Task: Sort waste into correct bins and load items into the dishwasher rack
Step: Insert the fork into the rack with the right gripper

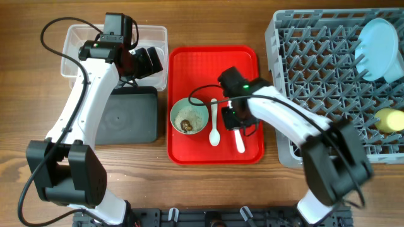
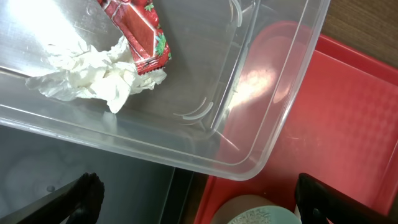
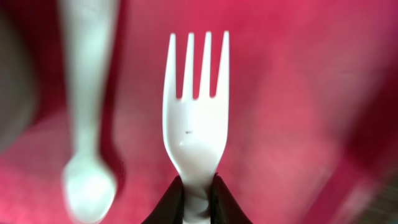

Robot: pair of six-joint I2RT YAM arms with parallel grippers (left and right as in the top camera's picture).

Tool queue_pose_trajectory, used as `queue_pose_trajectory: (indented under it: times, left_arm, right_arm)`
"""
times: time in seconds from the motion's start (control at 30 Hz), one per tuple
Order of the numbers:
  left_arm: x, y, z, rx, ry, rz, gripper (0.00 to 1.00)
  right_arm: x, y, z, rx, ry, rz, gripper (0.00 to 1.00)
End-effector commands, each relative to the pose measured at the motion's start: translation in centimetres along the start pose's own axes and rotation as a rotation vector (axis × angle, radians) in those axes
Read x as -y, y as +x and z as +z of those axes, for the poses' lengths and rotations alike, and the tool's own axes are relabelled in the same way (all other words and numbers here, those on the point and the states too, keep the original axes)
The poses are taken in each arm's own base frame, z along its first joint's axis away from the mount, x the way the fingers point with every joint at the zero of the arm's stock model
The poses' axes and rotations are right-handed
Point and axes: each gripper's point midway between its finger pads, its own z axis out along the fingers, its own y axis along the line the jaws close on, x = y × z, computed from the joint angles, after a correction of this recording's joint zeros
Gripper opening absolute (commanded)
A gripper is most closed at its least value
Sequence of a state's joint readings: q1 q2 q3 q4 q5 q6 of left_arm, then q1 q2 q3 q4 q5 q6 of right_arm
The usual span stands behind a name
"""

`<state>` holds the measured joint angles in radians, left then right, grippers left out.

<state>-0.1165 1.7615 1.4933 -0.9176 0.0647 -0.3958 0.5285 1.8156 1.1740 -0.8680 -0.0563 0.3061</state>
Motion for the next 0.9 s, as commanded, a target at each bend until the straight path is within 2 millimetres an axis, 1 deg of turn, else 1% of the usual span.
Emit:
queue_pose_trajectory:
  times: [0.0,0.03,0.07,0.1,0.13,0.17,0.23,0.3,0.37,0.4,0.5,0.57,0.63,0.67,0.7,0.73,0.77,0.8,0.83,0.87]
  left_arm:
    - [0.1,-0.4,-1.0,0.029,0.003,-0.008,1.00]
    - [0.1,-0.4,-1.0,0.029,0.003,-0.008,1.00]
    - [0.1,-0.4,-1.0,0.029,0.003,-0.008,1.00]
    - [0.1,-0.4,-1.0,0.029,0.003,-0.008,1.00]
    - [0.1,-0.4,-1.0,0.029,0.003,-0.008,1.00]
    - [0.1,-0.4,-1.0,0.029,0.003,-0.008,1.00]
    - [0.1,-0.4,-1.0,0.029,0.003,-0.008,1.00]
    - [0.1,-0.4,-1.0,0.029,0.003,-0.008,1.00]
    - [0.1,-0.4,-1.0,0.029,0.003,-0.008,1.00]
    - [0.1,-0.4,-1.0,0.029,0.003,-0.008,1.00]
    - [0.1,-0.4,-1.0,0.030,0.003,-0.008,1.00]
    - [0.1,-0.4,-1.0,0.029,0.003,-0.008,1.00]
    - [0.1,-0.4,-1.0,0.029,0.003,-0.008,1.00]
    - [0.1,-0.4,-1.0,0.029,0.003,-0.008,1.00]
    - [0.1,-0.4,-1.0,0.029,0.003,-0.008,1.00]
    - [0.1,-0.4,-1.0,0.029,0.003,-0.008,1.00]
    - [0.1,-0.4,-1.0,0.029,0.003,-0.008,1.00]
    - [0.1,-0.4,-1.0,0.029,0.003,-0.008,1.00]
    - [0.1,-0.4,-1.0,0.029,0.003,-0.008,1.00]
    - [0.1,-0.4,-1.0,0.029,0.003,-0.008,1.00]
  right_arm:
    - [1.5,-2.6,-8.5,0.220,-0.058,-0.087,0.04]
    - [4.1,-2.5,-11.0,0.272,-0.045,-0.063,0.04]
    - [6.3,-2.2,-12.4,0.301,-0.028,-0.048,0.04]
    - [7.6,-1.9,-13.1,0.312,-0.014,-0.049,0.04]
    - [9.8,-1.5,-13.9,0.324,0.006,-0.023,0.04]
    - [11.2,-1.3,-14.1,0.327,0.017,0.007,0.04]
    - [15.1,-1.1,-14.2,0.330,0.055,0.071,0.04]
    - [17.1,-1.3,-13.3,0.311,0.081,0.065,0.04]
    - [18.2,-1.2,-12.3,0.271,0.121,0.079,0.04]
    - [18.3,-1.1,-11.5,0.243,0.115,0.066,0.04]
    - [16.9,-1.2,-9.2,0.184,0.014,0.059,0.04]
    - [16.7,-1.0,-7.6,0.131,-0.013,0.067,0.05]
    - [16.2,-1.0,-7.1,0.116,-0.049,0.089,0.20]
    - [15.9,-1.1,-7.4,0.128,-0.065,0.091,0.34]
    - [15.9,-1.2,-8.0,0.144,-0.062,0.092,0.39]
    - [15.9,-1.5,-9.0,0.172,-0.057,0.103,0.41]
    - [15.8,-2.1,-10.9,0.224,-0.054,0.104,0.42]
    - [15.5,-2.7,-12.3,0.266,-0.063,0.097,0.43]
    - [14.6,-3.5,-13.9,0.324,-0.105,0.079,0.43]
    - [13.7,-3.9,-14.7,0.359,-0.143,0.060,0.43]
